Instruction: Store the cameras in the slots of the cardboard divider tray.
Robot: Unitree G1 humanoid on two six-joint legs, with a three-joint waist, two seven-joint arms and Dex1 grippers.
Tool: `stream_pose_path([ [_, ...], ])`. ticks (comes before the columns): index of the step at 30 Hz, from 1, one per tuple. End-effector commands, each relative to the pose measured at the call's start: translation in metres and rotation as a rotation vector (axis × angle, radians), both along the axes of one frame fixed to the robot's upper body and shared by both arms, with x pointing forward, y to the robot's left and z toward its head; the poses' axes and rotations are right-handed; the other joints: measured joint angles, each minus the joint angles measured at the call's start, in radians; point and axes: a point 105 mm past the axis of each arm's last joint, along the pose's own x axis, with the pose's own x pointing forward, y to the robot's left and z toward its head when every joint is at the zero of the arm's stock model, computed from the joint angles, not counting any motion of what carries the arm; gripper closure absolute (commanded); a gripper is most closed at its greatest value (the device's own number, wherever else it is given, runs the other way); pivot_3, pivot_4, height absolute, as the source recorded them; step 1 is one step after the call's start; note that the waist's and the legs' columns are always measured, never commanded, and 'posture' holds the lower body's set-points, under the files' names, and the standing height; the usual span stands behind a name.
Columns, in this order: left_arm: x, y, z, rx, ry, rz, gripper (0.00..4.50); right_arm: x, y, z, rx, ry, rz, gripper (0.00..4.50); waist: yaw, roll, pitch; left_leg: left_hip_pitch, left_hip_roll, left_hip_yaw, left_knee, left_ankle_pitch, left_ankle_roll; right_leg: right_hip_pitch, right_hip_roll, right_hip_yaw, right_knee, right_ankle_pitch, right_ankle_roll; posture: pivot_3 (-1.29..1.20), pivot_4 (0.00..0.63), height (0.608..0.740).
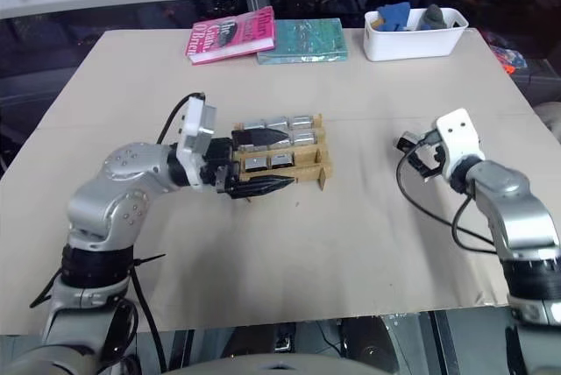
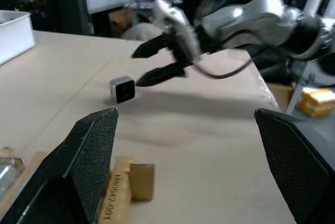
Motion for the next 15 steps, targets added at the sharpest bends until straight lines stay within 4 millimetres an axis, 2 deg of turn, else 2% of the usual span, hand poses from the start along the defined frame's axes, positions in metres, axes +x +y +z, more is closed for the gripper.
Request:
stream_pose_path([
  [1, -0.015, 0.003, 0.010, -0.028, -0.020, 0.013, 0.18, 0.013, -0.009, -0.002, -0.009, 0.022, 0.001, 0.00, -0.002, 0.000, 0.000, 0.000, 0.000, 0.000, -0.001, 0.000, 0.000, 0.000, 0.000, 0.001, 0.000, 0.000, 0.000, 0.00, 0.150, 0.740],
  [8, -0.024, 0.006, 0.006, -0.049, 0.006, 0.075, 0.18, 0.025, -0.006, -0.005, 0.034, 0.080, 0.059, 0.00, -0.009, 0.000, 0.000, 0.000, 0.000, 0.000, -0.001, 0.000, 0.000, 0.000, -0.004, 0.001, 0.000, 0.000, 0.000, 0.00, 0.150, 0.740],
  [9, -0.025, 0.006, 0.005, -0.050, 0.008, 0.079, 0.13, 0.026, -0.004, -0.004, 0.036, 0.076, 0.070, 0.51, -0.010, 0.000, 0.000, 0.000, 0.000, 0.000, -0.001, 0.000, 0.000, 0.000, -0.004, 0.001, 0.000, 0.000, 0.000, 0.00, 0.150, 0.740],
  [12, -0.024, 0.007, 0.004, -0.055, 0.013, 0.093, 0.13, 0.028, 0.004, -0.004, 0.044, 0.069, 0.118, 1.67, -0.010, 0.000, 0.000, 0.000, 0.000, 0.000, -0.001, 0.000, 0.000, 0.000, -0.004, 0.001, 0.000, 0.000, 0.000, 0.00, 0.150, 0.740],
  [14, -0.024, 0.007, 0.004, -0.057, 0.015, 0.096, 0.13, 0.028, 0.011, -0.004, 0.049, 0.072, 0.158, 2.74, -0.011, 0.000, 0.000, 0.000, 0.000, 0.001, -0.001, 0.000, 0.000, 0.000, -0.004, 0.001, 0.000, 0.000, 0.000, 0.00, 0.150, 0.740],
  [15, -0.023, 0.008, 0.004, -0.058, 0.015, 0.098, 0.13, 0.028, 0.013, -0.004, 0.046, 0.071, 0.169, 3.12, -0.011, 0.000, 0.000, 0.000, 0.000, 0.001, -0.001, 0.000, 0.000, 0.000, -0.004, 0.001, 0.000, 0.000, 0.000, 0.00, 0.150, 0.740],
])
